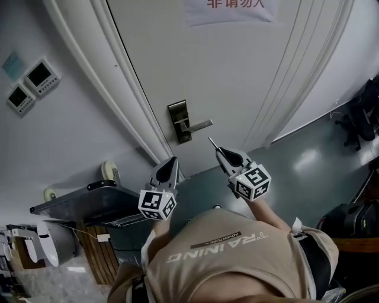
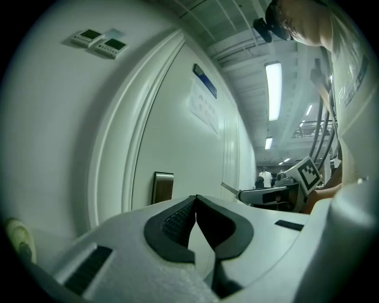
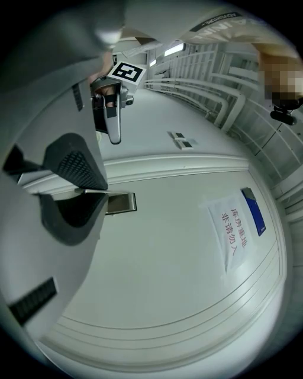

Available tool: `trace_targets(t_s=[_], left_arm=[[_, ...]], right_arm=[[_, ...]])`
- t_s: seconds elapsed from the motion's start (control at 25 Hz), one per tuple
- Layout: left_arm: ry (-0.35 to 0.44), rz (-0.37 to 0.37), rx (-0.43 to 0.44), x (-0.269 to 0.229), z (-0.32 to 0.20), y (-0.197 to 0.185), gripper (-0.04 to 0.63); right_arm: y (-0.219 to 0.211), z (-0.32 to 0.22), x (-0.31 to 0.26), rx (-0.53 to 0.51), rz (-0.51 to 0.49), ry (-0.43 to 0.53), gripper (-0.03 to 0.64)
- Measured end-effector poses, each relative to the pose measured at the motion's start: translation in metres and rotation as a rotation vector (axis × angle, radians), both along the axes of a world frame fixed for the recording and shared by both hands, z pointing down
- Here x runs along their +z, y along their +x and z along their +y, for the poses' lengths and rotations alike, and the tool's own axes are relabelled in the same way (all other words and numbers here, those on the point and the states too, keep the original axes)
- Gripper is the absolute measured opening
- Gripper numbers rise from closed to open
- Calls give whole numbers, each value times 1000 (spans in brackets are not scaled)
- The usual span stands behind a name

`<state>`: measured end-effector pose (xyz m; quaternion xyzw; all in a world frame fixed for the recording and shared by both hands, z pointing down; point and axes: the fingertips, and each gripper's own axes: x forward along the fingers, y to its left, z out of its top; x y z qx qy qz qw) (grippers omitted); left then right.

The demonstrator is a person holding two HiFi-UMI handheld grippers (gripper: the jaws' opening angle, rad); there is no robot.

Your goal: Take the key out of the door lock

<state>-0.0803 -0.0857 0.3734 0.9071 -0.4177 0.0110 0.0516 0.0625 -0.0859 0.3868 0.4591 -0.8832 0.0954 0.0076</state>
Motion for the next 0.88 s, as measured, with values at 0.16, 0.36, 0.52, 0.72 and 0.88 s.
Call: trace_targets(t_s=[0.16,0.36,0.52,0.72,0.88], left_arm=[[12,12,-52,-5,-1,-7,9],[0,0,-110,-7,8,-23,9],[27,-13,-155,-18,14,-36,9],[20,-11,-192,-16,24,-41,9],[-1,-22,-192,-4,27,-43,9]], right_arm=[[-5,-5,-6,-45,40,17,18],[-9,-12,-12,-74,74,52,18],[-20,-15,-8,-121,90,60,18],[-42,-16,-15,-184,63,73,18],[-52,-12,-15,-214,91,92,18]])
